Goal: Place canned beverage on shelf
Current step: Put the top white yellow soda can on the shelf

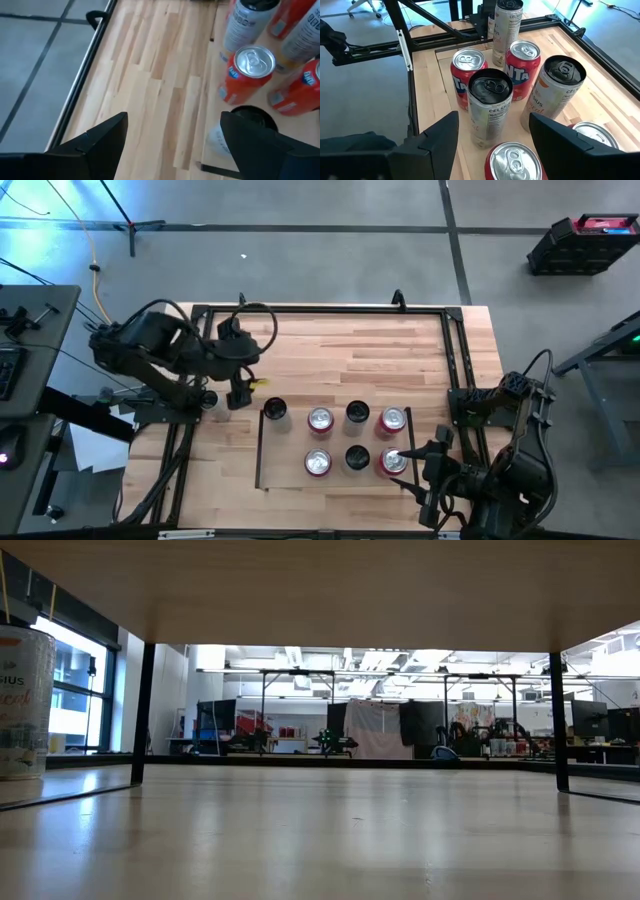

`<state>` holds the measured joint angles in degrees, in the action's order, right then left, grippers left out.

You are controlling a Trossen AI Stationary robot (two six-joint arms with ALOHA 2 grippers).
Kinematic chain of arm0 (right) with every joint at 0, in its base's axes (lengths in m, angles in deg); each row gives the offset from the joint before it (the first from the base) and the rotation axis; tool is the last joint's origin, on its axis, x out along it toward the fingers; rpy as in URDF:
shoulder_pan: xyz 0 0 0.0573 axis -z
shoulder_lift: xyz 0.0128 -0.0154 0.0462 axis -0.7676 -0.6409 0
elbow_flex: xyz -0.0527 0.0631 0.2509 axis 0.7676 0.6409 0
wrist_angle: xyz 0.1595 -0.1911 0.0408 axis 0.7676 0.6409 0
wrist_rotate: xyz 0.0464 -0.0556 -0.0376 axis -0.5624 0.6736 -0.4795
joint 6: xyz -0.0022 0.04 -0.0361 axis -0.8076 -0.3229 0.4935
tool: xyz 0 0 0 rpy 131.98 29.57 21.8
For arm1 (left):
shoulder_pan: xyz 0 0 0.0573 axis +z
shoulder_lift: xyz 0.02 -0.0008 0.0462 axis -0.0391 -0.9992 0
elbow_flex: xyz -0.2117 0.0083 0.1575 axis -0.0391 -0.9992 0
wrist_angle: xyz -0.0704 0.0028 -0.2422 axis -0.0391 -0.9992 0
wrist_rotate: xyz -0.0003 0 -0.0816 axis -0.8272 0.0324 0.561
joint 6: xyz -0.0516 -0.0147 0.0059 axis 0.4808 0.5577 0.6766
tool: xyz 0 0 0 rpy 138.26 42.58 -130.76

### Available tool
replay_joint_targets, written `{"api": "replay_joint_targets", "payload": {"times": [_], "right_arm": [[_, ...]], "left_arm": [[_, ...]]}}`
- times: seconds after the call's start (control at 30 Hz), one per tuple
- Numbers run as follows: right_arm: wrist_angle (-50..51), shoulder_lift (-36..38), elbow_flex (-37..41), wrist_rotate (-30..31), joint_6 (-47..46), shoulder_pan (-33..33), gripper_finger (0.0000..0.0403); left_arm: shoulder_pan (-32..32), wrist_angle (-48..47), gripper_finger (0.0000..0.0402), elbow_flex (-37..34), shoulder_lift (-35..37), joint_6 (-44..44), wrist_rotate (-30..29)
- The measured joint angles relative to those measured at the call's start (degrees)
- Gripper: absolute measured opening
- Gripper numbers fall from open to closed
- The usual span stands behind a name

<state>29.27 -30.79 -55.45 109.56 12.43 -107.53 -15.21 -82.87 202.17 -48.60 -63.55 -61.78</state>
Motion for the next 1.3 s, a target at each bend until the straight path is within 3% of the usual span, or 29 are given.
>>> {"api": "replay_joint_targets", "payload": {"times": [0.2,0.47,0.63,0.9,1.3], "right_arm": [[-0.1,0.0,0.0,0.0,0.0,0.0,0.0228],[-0.1,0.0,0.0,0.0,0.3,0.0,0.0228],[-0.2,0.0,0.0,0.0,0.0,0.0,0.0228],[-0.3,0.0,0.0,0.0,0.0,0.0,0.0228],[-0.3,0.0,0.0,0.0,0.2,0.0,0.0228]], "left_arm": [[0.4,10.5,0.031,-15.0,7.6,-4.3,0.6],[7.7,28.7,0.031,-35.2,17.8,-11.0,2.6],[11.9,40.5,0.031,-44.0,21.2,-16.0,8.5],[13.9,45.7,0.031,-50.5,21.5,-16.0,17.3],[11.0,47.7,0.031,-51.4,21.5,-14.7,20.4]]}}
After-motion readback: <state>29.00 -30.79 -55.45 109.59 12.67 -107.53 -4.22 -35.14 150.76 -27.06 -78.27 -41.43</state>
